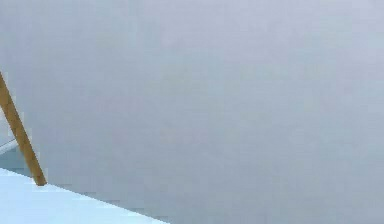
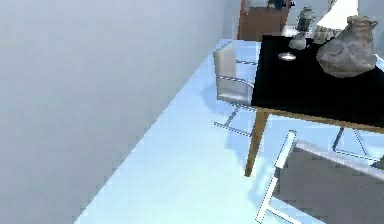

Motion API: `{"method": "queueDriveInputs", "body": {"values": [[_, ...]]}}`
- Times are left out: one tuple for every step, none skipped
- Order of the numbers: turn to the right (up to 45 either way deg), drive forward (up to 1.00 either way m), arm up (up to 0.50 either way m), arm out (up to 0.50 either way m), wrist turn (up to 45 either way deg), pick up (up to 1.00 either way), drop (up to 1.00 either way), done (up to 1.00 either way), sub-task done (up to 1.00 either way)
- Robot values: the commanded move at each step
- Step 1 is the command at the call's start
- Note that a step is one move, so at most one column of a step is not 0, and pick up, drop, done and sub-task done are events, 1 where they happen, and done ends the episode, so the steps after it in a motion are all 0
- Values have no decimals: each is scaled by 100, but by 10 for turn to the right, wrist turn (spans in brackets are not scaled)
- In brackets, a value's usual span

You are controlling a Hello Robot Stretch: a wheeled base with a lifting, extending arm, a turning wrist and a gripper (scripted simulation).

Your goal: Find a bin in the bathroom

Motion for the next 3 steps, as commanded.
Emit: {"method": "queueDriveInputs", "body": {"values": [[-450,0,0,0,0,0,0,0,0],[-210,0,0,0,0,0,0,0,0],[-30,0,0,0,0,0,0,0,0]]}}
